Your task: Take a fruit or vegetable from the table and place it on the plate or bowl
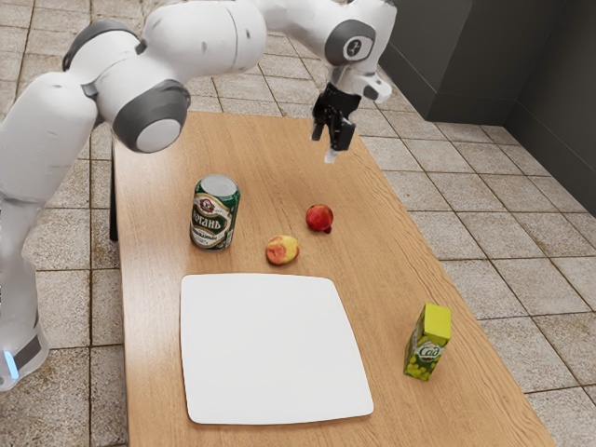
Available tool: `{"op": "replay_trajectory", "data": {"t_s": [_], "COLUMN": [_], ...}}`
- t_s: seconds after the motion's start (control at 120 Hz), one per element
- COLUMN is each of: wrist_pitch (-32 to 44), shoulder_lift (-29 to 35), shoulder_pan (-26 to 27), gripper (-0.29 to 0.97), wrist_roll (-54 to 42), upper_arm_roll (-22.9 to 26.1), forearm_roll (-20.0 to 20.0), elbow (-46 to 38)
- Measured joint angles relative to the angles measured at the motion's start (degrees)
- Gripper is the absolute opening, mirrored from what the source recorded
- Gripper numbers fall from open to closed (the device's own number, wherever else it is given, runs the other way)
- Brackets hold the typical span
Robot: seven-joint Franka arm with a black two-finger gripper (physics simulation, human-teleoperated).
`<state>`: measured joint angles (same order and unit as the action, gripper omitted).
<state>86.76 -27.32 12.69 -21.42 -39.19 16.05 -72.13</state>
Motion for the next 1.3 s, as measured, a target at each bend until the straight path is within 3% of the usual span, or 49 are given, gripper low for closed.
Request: {"op": "replay_trajectory", "data": {"t_s": [0.2,0.633,0.733,0.867,1.083,1.3], "wrist_pitch": [2.97,1.78,1.99,6.19,9.74,11.57], "shoulder_lift": [-3.53,1.73,5.21,12.06,12.46,11.45], "shoulder_pan": [-1.01,2.79,6.80,12.51,16.81,17.32], "gripper": [0.68,0.68,0.68,0.68,0.68,0.68], "wrist_roll": [1.17,2.60,2.81,3.01,3.34,3.69], "upper_arm_roll": [3.04,3.53,-0.93,-4.44,-4.66,-4.54], "forearm_roll": [1.99,2.62,1.99,1.13,0.59,0.71], "elbow": [-1.15,-5.12,-7.82,-19.09,-22.74,-23.20]}}
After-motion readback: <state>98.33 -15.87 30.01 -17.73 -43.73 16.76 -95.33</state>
